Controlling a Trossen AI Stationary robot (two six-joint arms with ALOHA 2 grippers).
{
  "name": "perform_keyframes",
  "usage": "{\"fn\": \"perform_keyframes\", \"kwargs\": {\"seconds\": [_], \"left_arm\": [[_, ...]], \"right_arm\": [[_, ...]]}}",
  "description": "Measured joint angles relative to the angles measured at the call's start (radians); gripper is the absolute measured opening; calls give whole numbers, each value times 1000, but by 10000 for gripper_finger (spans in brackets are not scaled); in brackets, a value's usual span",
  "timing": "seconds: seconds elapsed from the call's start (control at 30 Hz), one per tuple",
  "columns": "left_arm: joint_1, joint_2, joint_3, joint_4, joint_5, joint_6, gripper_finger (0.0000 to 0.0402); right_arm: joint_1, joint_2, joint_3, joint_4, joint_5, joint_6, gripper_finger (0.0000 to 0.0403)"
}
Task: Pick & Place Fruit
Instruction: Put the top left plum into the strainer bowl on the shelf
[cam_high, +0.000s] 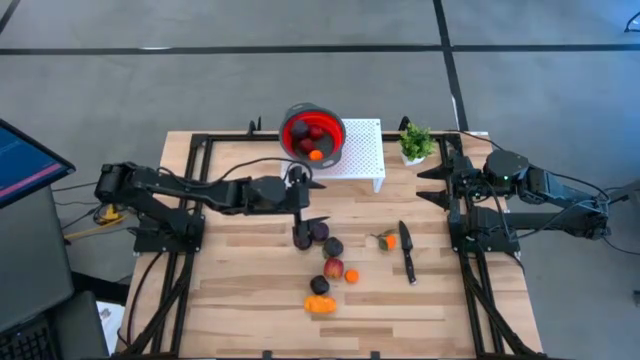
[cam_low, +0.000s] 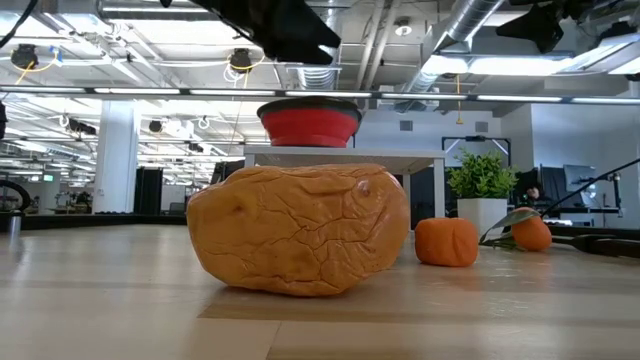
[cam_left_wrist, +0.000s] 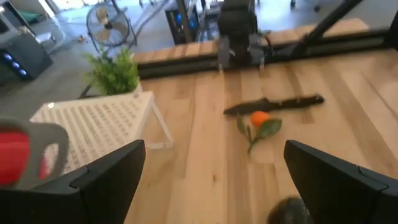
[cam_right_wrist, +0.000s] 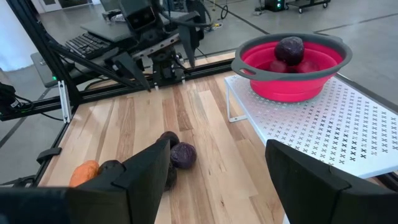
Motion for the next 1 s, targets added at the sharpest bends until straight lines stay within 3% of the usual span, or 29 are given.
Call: {"fn": "perform_keyframes", "kwargs": {"seconds": [0.4, 1.0], "left_arm": [[-53, 64, -1, -105, -14, 1, 379], [-57, 84, -1, -111, -46, 1, 379]], "right_arm": [[0, 0, 0, 0, 0, 0, 260], [0, 0, 0, 0, 0, 0, 260]]}}
